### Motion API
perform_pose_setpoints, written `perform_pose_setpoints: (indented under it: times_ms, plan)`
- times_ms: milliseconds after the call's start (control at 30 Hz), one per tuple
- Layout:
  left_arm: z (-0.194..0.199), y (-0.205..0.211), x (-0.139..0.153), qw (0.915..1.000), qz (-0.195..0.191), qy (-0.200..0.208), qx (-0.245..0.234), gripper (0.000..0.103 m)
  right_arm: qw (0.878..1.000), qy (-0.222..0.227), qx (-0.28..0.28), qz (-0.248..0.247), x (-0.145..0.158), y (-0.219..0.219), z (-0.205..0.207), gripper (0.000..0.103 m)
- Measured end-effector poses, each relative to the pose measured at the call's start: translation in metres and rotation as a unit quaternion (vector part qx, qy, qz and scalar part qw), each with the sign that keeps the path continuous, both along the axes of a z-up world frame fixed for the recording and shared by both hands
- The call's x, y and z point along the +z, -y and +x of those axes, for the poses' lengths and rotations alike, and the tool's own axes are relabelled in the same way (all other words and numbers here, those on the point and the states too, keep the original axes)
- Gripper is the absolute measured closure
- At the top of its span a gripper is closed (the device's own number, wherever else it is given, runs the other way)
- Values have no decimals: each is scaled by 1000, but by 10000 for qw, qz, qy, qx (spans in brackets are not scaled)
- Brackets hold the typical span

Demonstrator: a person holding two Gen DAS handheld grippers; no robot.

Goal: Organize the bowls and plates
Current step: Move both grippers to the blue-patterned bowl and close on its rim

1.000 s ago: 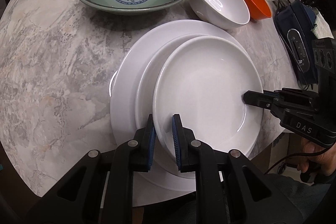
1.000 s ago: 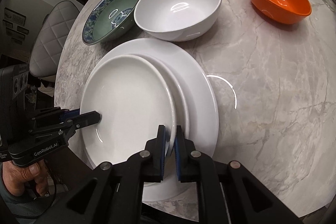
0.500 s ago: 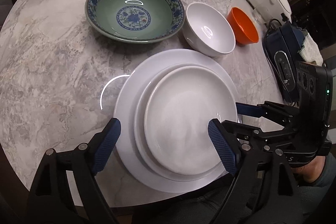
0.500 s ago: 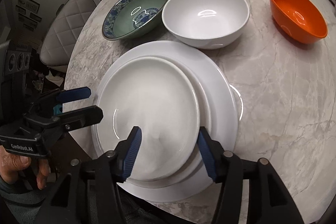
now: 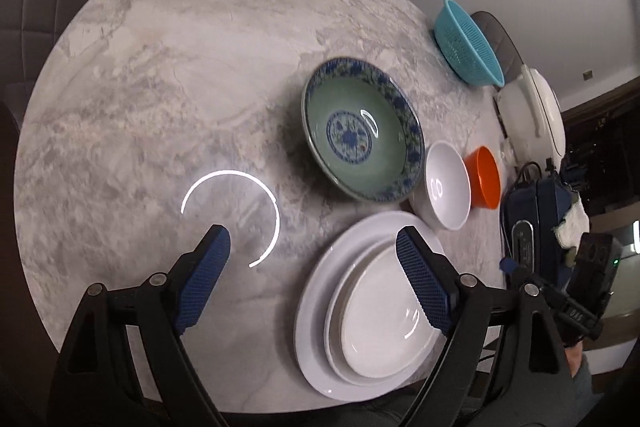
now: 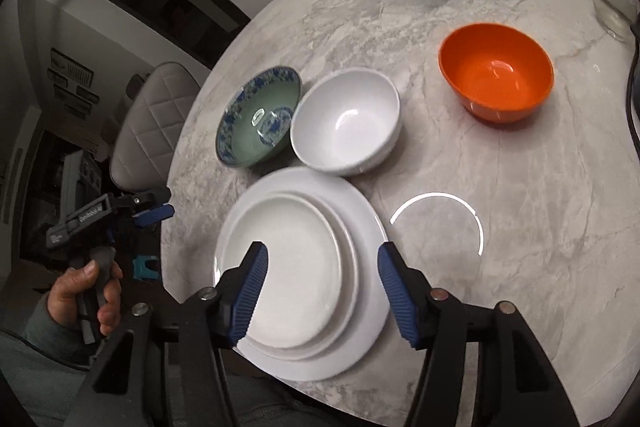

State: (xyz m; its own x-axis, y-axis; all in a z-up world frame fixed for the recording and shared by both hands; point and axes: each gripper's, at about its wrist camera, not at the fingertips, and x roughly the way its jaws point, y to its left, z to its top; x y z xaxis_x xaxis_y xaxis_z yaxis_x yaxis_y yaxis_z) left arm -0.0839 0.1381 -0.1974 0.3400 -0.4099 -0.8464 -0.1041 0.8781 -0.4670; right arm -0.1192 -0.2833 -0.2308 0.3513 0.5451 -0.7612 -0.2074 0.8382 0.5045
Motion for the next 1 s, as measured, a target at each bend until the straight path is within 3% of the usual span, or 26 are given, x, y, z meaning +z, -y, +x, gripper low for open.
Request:
perform_pose_setpoints:
  times_ms: [167,267,367,467,533,667,767,967,1000]
  plan:
    - [47,-2,5,9996,234,181,14,20,9982,386,441,161,48,-34,77,46]
    - [69,9,-9,9993,353,-24,-75,20,9960,396,800,55,56,-66,128,46]
    - [81,21,-29,9989,362,-274,-112,21,9938,133,1079,-230,42,-93,168,46]
    - [89,26,-47,9978,409,-499,-115,31,9903,-185,1240,-597,17,-114,192,47]
    - [92,28,-55,9975,379,-582,-94,32,9881,-423,1309,-692,-1,-120,198,59]
    - [99,34,-62,9974,392,-599,-99,33,9844,-773,1342,-834,-25,-127,206,64]
    - [103,36,-69,9970,364,-672,-141,62,9804,-876,1472,-974,-33,-134,207,66]
    - [107,42,-78,9961,326,-786,-221,74,9751,-1060,1517,-1220,-43,-141,216,78]
    - [108,43,-80,9961,302,-802,-224,80,9742,-1100,1525,-1252,-46,-142,218,81]
